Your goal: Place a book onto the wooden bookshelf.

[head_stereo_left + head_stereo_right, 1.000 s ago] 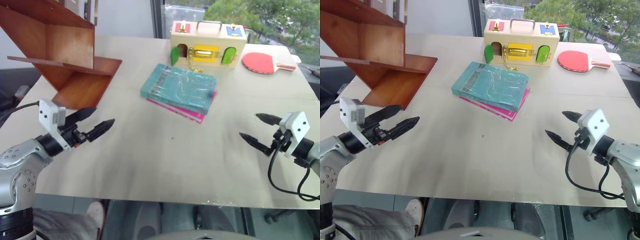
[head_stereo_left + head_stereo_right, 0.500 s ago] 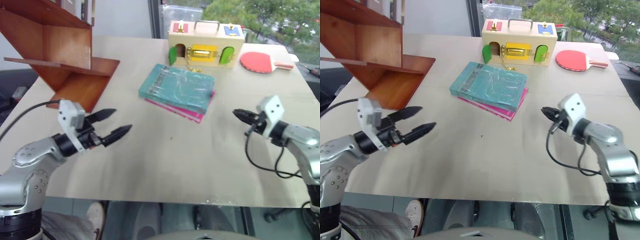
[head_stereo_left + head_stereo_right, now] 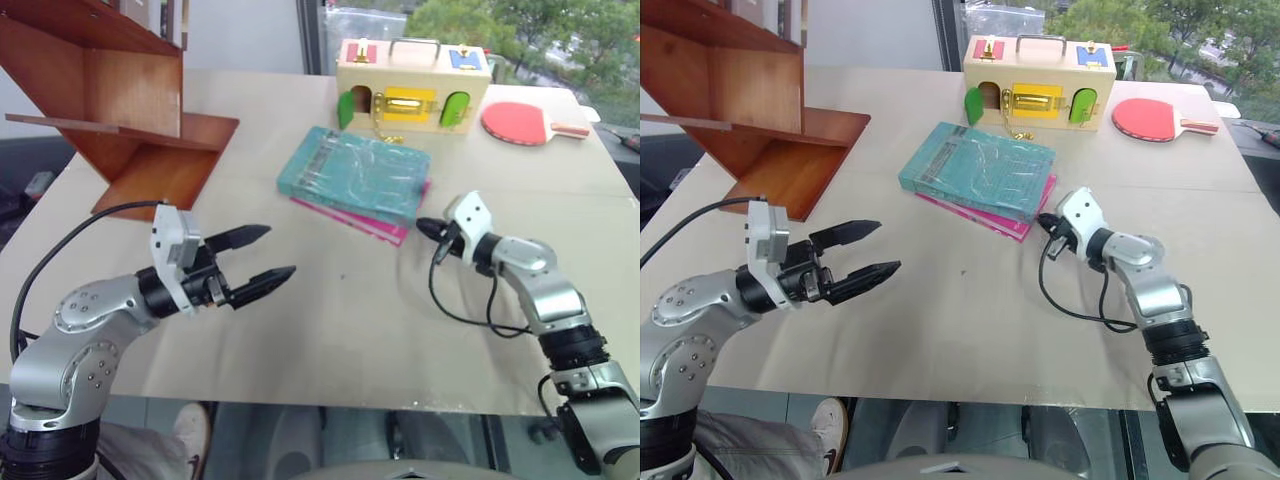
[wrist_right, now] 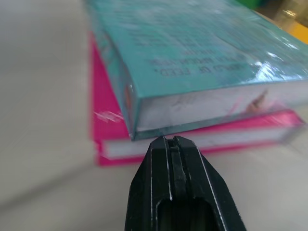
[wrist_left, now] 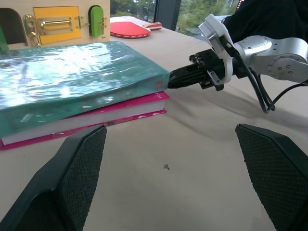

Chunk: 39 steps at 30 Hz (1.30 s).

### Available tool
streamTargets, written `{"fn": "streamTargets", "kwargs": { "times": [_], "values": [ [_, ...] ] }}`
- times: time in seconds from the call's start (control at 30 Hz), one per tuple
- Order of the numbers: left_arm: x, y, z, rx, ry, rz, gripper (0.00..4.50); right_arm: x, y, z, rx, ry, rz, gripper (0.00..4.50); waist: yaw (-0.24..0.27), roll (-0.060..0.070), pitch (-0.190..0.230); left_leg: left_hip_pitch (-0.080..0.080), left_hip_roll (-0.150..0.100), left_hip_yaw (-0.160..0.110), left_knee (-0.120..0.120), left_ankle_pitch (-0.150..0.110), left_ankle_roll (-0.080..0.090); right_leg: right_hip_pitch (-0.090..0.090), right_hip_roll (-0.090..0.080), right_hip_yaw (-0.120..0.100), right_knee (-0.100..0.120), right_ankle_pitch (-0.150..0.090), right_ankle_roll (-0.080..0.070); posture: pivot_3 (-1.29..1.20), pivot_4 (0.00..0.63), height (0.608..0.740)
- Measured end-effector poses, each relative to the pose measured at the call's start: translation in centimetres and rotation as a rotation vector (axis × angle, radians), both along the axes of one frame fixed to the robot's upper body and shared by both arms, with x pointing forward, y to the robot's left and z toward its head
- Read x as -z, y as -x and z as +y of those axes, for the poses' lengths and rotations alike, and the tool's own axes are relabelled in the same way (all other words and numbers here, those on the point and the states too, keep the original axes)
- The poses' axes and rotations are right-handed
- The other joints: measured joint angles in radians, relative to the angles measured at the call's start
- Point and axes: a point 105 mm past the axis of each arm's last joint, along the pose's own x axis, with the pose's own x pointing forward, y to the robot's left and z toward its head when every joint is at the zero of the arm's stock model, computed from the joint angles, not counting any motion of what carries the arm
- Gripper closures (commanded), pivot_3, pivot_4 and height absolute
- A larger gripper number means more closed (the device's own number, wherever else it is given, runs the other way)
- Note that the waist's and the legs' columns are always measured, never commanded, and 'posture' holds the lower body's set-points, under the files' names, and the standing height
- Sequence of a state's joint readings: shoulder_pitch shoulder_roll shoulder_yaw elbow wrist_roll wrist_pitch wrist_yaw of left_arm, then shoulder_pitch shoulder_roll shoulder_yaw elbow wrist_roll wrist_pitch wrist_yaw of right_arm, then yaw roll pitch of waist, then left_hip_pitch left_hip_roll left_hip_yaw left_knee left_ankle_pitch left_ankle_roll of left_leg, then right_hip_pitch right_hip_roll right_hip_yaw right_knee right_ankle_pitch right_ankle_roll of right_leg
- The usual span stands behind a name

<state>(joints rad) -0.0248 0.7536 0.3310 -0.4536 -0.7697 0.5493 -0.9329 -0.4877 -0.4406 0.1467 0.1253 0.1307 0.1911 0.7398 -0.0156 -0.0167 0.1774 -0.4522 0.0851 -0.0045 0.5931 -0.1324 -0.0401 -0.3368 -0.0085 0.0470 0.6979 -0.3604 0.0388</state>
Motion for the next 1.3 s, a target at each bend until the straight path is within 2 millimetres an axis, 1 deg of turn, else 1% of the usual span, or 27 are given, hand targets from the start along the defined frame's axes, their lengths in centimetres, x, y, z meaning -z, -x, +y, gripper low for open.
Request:
{"fn": "streamTargets", "kwargs": {
  "times": [0.17, 0.33, 0.4, 0.53, 0.6, 0.73, 0.83, 0.93, 1.03, 1.1, 1.2, 1.3],
  "values": [
    [0.2, 0.1, 0.1, -0.003, 0.002, 0.002, 0.00, -1.1, 1.2, 2.0, -0.099, -0.029, -0.030, 4.47, 0.001, 0.000, 0.000, 0.000, 0.000, 0.000, 0.000, 0.000, 0.000, 0.000, 0.000, 0.000, 0.000, 0.000, 0.000, 0.00, 0.150, 0.740],
    [0.6, 0.1, 0.1, -0.019, 0.016, 0.013, 0.00, -0.9, 2.4, 3.4, -0.176, -0.047, -0.015, 4.47, 0.001, 0.000, 0.000, 0.000, 0.000, 0.000, 0.000, 0.000, 0.000, 0.000, 0.000, 0.000, 0.000, 0.000, 0.000, 0.00, 0.150, 0.740],
    [0.6, 0.1, 0.2, -0.022, 0.017, 0.014, 0.00, -0.9, 2.4, 3.5, -0.178, -0.048, -0.009, 4.47, 0.002, 0.000, 0.000, 0.000, 0.000, 0.000, 0.000, 0.000, 0.000, 0.000, 0.000, 0.000, 0.000, 0.000, 0.000, 0.00, 0.150, 0.740],
    [0.7, 0.3, 0.1, -0.023, 0.021, 0.016, 0.00, -0.5, 2.7, 4.5, -0.198, -0.056, 0.008, 4.47, 0.001, 0.000, 0.000, 0.000, 0.000, 0.000, 0.000, 0.000, 0.000, 0.000, 0.000, 0.000, 0.000, 0.000, 0.000, 0.00, 0.150, 0.740],
    [0.5, 0.6, -0.2, -0.005, 0.019, 0.000, 0.00, -0.4, 2.5, 4.4, -0.182, -0.054, 0.018, 4.47, 0.001, 0.000, 0.000, 0.000, 0.000, 0.000, 0.000, 0.000, 0.000, 0.000, 0.000, 0.000, 0.000, 0.000, 0.000, 0.00, 0.150, 0.740],
    [0.1, 1.5, -0.4, 0.033, 0.001, -0.060, 0.00, -0.1, 2.1, 3.6, -0.133, -0.036, 0.036, 4.47, 0.002, 0.000, 0.000, 0.000, 0.000, 0.000, 0.000, 0.000, 0.000, 0.000, 0.000, 0.000, 0.000, 0.000, 0.000, 0.00, 0.150, 0.740],
    [1.1, 2.6, 0.3, 0.050, -0.025, -0.018, 0.00, 0.0, 1.9, 2.9, -0.108, -0.018, 0.040, 4.47, -0.001, 0.000, 0.000, 0.000, 0.000, 0.001, -0.001, 0.000, 0.000, 0.000, 0.000, 0.000, 0.000, 0.000, 0.000, 0.00, 0.150, 0.740],
    [0.7, 2.8, 0.8, 0.043, -0.023, -0.049, 0.00, 0.0, 2.0, 2.6, -0.104, -0.016, 0.051, 4.47, 0.002, 0.000, 0.000, 0.000, 0.001, 0.000, -0.001, 0.000, 0.000, -0.001, 0.000, 0.000, 0.000, 0.000, 0.000, 0.00, 0.150, 0.740],
    [0.6, 3.2, 1.5, 0.050, 0.002, -0.037, 0.00, 0.0, 1.9, 2.5, -0.096, -0.021, 0.056, 4.47, 0.001, 0.000, 0.000, 0.000, 0.001, 0.001, -0.001, 0.000, 0.000, -0.001, 0.000, 0.000, 0.000, 0.000, 0.000, 0.00, 0.150, 0.740],
    [0.6, 3.4, 1.6, 0.069, 0.013, -0.032, 0.00, 0.0, 1.6, 2.6, -0.078, -0.034, 0.056, 4.47, 0.000, 0.000, 0.000, 0.000, 0.001, 0.001, -0.001, 0.000, 0.000, -0.001, 0.000, 0.000, 0.000, 0.000, 0.000, 0.00, 0.150, 0.740],
    [0.5, 3.5, 1.5, 0.085, 0.014, -0.030, 0.00, -0.2, 0.5, 3.1, -0.049, -0.043, 0.049, 4.47, -0.001, 0.000, 0.000, 0.001, 0.001, 0.001, -0.001, 0.000, 0.000, -0.001, 0.000, 0.001, 0.000, 0.000, 0.000, 0.00, 0.150, 0.740],
    [0.5, 3.5, 1.6, 0.084, 0.016, -0.030, 0.00, -0.4, 0.0, 4.1, -0.059, -0.055, 0.038, 4.47, -0.002, 0.000, 0.000, 0.001, 0.001, 0.001, -0.001, 0.000, 0.000, -0.001, 0.000, 0.001, 0.000, 0.000, 0.000, 0.00, 0.150, 0.740]
  ]
}}
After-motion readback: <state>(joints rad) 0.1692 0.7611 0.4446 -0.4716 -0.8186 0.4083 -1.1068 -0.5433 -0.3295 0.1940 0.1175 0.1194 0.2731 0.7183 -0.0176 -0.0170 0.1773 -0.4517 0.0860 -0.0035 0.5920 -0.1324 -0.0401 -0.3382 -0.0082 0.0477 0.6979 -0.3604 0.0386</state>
